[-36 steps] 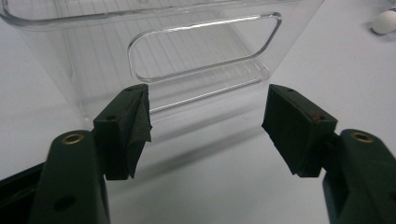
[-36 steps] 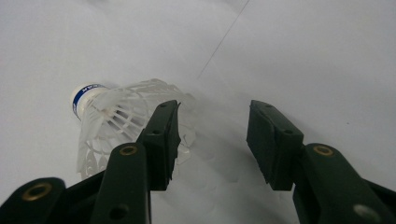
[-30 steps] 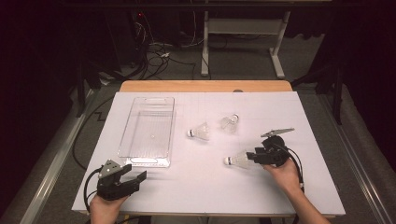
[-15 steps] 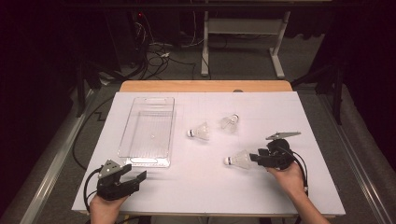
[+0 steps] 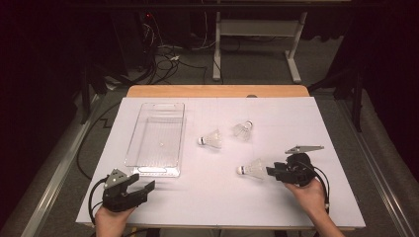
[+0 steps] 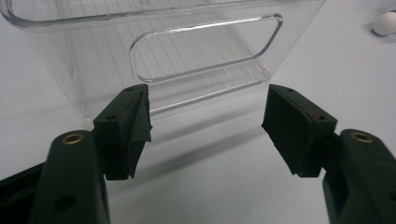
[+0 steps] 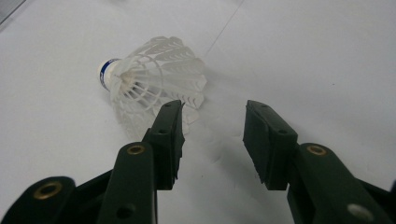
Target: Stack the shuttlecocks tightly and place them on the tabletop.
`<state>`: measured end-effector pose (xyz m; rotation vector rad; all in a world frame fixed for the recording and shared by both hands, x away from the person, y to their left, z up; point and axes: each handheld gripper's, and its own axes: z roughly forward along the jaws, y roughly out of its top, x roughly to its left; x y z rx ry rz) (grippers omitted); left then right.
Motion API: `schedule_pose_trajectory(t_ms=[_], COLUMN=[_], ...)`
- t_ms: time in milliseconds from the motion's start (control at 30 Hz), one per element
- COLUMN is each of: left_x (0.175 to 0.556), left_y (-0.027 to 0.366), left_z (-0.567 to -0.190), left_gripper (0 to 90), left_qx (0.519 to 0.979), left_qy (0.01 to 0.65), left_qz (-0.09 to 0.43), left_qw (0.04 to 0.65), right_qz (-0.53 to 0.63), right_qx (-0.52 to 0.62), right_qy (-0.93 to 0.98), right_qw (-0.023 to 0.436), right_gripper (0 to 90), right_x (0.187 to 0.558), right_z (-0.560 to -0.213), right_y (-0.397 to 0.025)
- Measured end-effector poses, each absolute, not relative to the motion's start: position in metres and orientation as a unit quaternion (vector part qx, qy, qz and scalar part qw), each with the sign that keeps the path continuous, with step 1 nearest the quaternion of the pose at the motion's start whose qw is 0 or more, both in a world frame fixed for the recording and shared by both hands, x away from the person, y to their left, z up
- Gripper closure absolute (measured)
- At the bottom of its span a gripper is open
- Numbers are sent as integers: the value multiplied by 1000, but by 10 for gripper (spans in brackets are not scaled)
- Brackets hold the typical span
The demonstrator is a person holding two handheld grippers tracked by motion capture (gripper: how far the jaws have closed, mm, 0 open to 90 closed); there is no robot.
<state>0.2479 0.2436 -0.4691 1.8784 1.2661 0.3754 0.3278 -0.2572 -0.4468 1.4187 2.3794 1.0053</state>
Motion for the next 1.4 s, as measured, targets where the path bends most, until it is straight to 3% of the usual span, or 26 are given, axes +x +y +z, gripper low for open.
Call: schedule_pose_trajectory(t_ms=[1400], left_x=[248], left_y=[244], left_z=[-469], left_gripper=[329], left_qx=[746], left_qy=[503], left_qz=[150], left_qw=[410], right_qz=[353], right_qx=[439], right_qy=[822], right_qw=[89], right_gripper=[642], right_x=[304], right_z=[-441], right_y=[-237])
